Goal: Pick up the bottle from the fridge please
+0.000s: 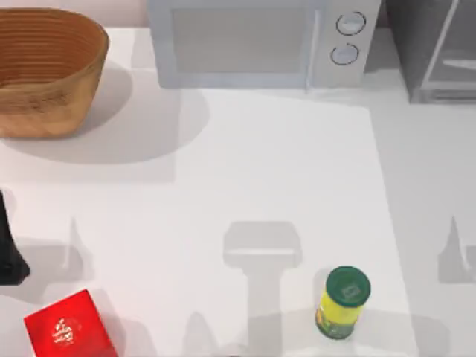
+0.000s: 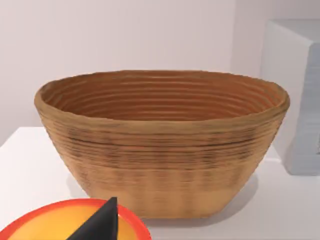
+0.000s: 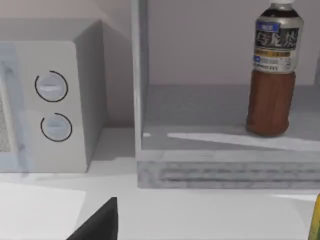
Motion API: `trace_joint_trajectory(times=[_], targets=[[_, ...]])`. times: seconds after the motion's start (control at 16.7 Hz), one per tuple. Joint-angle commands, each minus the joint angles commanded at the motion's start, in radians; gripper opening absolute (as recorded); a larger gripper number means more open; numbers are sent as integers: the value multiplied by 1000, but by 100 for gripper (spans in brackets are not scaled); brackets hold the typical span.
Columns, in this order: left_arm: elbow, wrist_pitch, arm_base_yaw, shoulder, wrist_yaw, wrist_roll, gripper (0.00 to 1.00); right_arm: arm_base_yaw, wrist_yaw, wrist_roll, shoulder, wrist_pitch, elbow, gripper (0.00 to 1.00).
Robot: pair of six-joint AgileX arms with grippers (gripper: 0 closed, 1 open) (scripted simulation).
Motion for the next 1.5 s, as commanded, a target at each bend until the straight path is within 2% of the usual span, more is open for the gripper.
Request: trace_joint_trajectory(times=[0.24,0.42,0.66,1.14,1.5], targets=[[0,0,0,0,0,0,100,-11,-13,0,32,32,6,100],[0,0,0,0,0,0,100,-56,-60,1,159,159,26,100],[0,0,0,0,0,0,100,-153,-154,4,473,459,60,100],[0,0,0,0,0,0,100,-380,-369,16,1306,1143,117,100],[0,0,0,0,0,0,100,-503,-485,18,1702,1525,168,100]])
